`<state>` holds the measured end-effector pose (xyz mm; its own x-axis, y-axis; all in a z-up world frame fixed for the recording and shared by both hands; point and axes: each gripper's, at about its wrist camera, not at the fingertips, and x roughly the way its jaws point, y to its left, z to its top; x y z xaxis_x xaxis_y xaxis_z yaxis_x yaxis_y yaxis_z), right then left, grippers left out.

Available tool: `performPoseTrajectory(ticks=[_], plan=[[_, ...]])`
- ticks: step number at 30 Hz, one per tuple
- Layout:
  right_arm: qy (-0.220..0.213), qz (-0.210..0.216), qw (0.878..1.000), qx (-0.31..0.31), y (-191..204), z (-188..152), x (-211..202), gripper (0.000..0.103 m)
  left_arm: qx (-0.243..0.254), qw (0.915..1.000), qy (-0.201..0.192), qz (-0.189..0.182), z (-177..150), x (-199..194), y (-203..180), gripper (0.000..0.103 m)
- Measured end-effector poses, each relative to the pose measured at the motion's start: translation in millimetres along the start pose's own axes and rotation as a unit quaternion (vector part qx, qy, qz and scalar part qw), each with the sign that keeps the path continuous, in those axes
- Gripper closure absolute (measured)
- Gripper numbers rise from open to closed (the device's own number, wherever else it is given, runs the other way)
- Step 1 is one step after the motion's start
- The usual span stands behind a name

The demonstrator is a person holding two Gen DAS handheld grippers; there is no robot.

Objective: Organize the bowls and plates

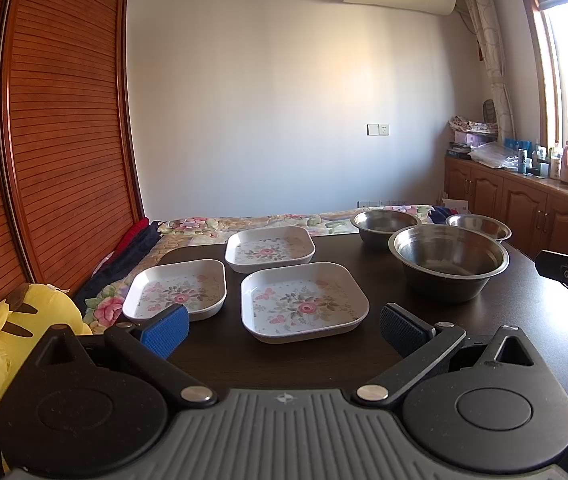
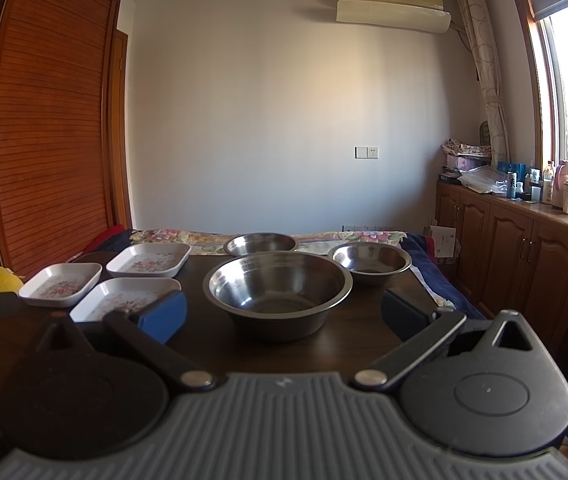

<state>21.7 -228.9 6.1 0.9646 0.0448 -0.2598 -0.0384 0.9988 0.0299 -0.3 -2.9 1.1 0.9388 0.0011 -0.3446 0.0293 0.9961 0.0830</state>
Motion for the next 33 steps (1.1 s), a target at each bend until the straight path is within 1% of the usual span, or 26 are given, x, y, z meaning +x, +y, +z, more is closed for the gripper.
performPoseTrajectory(ticks=[26,33], plan=[[-0.001,0.001,1.000,0.000,1.8,0.7,0.7,0.000,0.000,1.0000,0.001,-0.001,-0.1,-0.6,-0.9,0.000],[0.004,0.003,1.000,-0.001,4.0,1.3,3.8,0.000,-0.002,0.9999,0.011,-0.003,-4.7,5.5,1.8,0.000]])
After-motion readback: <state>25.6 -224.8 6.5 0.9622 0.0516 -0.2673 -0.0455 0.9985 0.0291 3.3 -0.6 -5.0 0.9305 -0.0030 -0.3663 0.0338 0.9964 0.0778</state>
